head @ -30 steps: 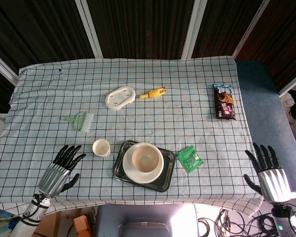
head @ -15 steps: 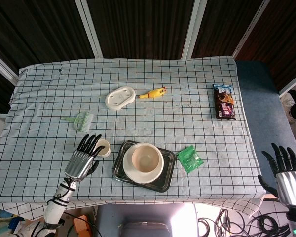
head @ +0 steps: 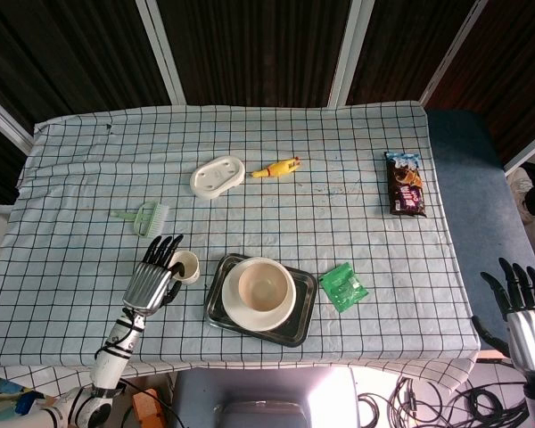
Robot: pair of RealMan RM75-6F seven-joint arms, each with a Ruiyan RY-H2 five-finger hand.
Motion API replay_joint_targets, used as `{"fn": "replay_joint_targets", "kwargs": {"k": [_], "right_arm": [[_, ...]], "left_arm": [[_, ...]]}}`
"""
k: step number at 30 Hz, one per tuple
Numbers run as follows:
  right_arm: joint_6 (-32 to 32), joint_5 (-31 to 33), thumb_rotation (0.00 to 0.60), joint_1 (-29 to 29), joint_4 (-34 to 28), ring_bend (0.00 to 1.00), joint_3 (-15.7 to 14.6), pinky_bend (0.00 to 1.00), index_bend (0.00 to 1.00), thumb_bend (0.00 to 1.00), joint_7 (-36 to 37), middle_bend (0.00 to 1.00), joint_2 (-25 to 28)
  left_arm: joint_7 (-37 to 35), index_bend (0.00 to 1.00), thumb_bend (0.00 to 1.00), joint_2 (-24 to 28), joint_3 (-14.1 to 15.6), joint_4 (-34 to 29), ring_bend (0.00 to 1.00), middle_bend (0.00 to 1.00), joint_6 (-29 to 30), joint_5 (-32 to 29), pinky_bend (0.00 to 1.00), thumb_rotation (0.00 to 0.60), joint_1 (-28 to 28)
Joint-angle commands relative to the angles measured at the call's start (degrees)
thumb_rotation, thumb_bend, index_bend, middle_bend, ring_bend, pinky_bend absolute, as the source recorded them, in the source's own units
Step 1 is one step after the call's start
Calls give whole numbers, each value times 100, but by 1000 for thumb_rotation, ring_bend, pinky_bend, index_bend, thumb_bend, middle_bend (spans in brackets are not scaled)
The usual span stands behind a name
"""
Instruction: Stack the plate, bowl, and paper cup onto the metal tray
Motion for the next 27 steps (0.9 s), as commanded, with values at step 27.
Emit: {"fn": "replay_joint_targets", "kwargs": {"k": [27], "right_arm": [[-113,109,600,-149,226,0,204,0,162,177,473,0,-13]], "left_arm": [[677,675,458,261,297,-1595,0,92,497,666,0,600,-420]]}}
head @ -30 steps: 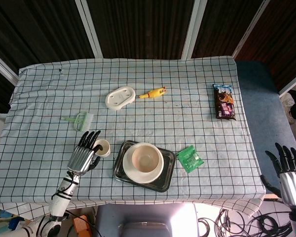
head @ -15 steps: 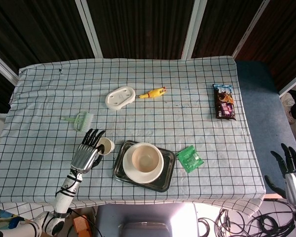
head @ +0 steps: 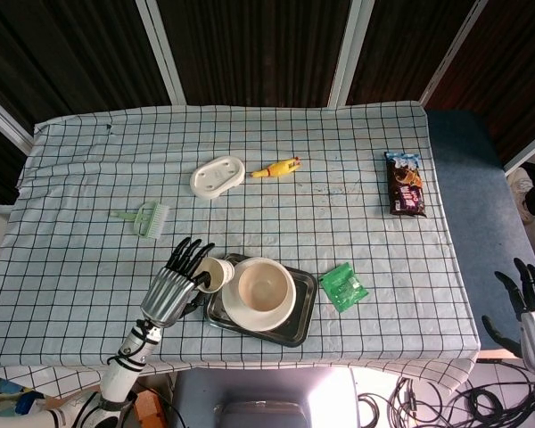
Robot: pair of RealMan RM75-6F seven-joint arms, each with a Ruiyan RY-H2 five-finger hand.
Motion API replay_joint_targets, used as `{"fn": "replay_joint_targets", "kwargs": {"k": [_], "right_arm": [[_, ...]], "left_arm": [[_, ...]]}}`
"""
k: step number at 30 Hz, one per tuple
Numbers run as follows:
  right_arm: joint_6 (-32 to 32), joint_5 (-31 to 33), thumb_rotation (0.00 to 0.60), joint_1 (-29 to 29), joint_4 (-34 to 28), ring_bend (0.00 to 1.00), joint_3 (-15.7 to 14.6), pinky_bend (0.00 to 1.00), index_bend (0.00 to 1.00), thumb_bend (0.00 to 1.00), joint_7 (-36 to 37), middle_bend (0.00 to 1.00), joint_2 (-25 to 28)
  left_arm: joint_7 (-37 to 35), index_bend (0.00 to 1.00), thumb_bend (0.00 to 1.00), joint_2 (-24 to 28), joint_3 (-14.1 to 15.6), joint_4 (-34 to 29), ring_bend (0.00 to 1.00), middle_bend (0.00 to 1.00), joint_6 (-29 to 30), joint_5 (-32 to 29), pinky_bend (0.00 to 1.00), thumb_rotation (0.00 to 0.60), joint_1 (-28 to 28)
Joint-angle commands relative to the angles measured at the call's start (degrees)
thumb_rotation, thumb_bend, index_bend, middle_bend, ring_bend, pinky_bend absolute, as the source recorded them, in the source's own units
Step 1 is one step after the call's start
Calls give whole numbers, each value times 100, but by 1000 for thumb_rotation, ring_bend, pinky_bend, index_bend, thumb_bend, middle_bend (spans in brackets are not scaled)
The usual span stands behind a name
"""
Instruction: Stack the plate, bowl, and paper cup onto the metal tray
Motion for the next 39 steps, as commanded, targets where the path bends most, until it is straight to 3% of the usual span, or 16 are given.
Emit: {"fn": "replay_joint_targets", "kwargs": {"k": [1,17,26,31,39], "right_arm": [[0,0,600,-10,15,0,9,0,161,176,14,0,-1],[-83,89,600,-63,134,0,67,0,154,176,258,0,56],[-162,141,600,-70,214,0,101,0,154,176,418,0,79],[-205,159,600,-73,229,0,109,0,150,176,446,0,80],[-214,164,600,-79,243,0,132,0,143,176,497,0,79]], "left_arm": [[298,675,458,-66,-17,-232,0,94,-222,24,0,600,-176],[583,673,459,-689,-184,102,0,111,-829,-389,0,600,-569],[320,591,416,-865,-185,553,0,105,-1215,-649,0,600,-772],[95,473,394,-890,-128,618,0,102,-1197,-587,0,600,-830],[-70,102,359,-819,-55,544,0,90,-1175,-556,0,600,-863]]}}
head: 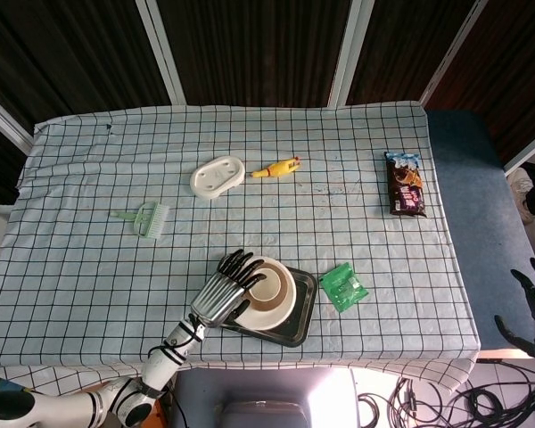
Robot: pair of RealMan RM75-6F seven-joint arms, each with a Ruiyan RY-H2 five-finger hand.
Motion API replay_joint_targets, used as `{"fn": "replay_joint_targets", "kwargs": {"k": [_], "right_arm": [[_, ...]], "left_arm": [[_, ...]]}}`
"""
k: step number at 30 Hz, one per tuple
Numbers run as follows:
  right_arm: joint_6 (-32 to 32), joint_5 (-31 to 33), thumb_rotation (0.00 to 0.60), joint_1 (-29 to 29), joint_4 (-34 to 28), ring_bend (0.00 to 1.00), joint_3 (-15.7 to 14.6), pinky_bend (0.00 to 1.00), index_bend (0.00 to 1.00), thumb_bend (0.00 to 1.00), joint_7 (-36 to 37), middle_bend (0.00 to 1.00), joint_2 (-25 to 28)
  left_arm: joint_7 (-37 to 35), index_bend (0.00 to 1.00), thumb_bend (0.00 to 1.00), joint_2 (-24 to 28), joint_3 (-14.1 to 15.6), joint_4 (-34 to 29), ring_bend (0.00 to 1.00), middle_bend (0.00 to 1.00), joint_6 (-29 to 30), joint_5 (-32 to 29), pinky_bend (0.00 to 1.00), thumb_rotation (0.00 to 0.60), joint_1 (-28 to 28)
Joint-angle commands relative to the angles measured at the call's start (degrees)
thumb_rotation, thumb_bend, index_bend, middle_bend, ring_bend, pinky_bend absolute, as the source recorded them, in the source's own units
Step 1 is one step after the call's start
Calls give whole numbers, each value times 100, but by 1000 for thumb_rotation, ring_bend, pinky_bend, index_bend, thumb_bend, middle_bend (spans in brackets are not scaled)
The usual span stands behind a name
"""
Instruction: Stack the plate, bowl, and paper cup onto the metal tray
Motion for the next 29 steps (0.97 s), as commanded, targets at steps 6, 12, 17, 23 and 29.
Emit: {"fn": "replay_joint_targets", "kwargs": {"k": [6,12,17,23,29], "right_arm": [[112,-65,600,-42,-16,0,-3,0,125,177,11,0,8],[376,-205,600,-139,-141,0,-30,0,55,176,-118,0,46],[85,11,600,-151,-687,0,-35,0,44,177,-870,0,211],[-104,225,600,-173,-1394,0,-21,0,17,176,-1764,0,292],[-81,200,600,-217,-1443,0,-42,0,2,176,-1758,0,316]], "left_arm": [[569,0,358,490,184,-477,0,48,393,172,0,600,217],[1280,0,362,1886,587,-1278,0,9,1433,263,0,600,1093],[935,0,360,2798,883,-1676,0,0,2508,-452,0,600,2337],[-91,0,366,3171,1082,-1356,0,0,3101,-454,0,600,3059],[-415,0,366,3234,1119,-1268,0,0,3109,-169,0,600,3171]]}}
